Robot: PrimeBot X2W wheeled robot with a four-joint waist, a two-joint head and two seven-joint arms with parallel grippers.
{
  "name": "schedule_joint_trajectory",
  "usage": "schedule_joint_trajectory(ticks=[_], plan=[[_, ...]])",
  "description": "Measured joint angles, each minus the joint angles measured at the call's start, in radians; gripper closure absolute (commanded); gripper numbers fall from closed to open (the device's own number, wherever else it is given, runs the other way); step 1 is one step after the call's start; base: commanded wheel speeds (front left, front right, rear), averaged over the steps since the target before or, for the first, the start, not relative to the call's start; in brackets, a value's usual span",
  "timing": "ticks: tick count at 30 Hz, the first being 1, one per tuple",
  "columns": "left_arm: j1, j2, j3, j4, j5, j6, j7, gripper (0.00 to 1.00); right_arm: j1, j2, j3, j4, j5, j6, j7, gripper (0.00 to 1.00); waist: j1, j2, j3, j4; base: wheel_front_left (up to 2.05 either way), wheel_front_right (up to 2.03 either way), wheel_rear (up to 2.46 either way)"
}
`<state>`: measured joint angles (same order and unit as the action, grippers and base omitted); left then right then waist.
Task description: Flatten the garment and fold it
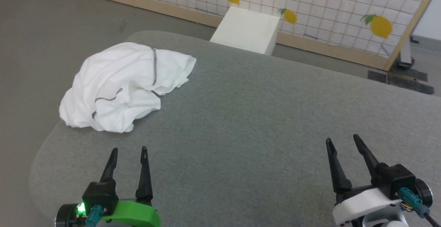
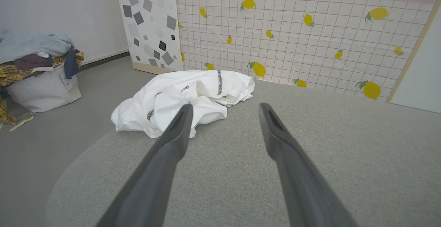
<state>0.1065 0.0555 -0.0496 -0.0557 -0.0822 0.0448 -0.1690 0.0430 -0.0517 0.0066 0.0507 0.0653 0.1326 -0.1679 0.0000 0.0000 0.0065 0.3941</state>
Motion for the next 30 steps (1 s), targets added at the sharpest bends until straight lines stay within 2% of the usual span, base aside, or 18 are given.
schedule_joint_trajectory(ticks=[17, 30], plan=[[0.034, 0.0, 0.001, -0.007, -0.007, -0.001, -0.031, 0.0, 0.008, 0.0, 0.008, 0.017, 0.014, 0.0, -0.035, 0.0, 0.0, 0.0, -0.009, 0.136, 0.0, 0.0, 0.0], [0.043, 0.0, 0.002, -0.016, -0.017, -0.001, -0.06, 0.0, 0.019, 0.001, 0.005, 0.026, 0.024, 0.0, -0.059, 0.0, 0.0, 0.0, -0.01, 0.214, 0.0, 0.0, 0.0]])
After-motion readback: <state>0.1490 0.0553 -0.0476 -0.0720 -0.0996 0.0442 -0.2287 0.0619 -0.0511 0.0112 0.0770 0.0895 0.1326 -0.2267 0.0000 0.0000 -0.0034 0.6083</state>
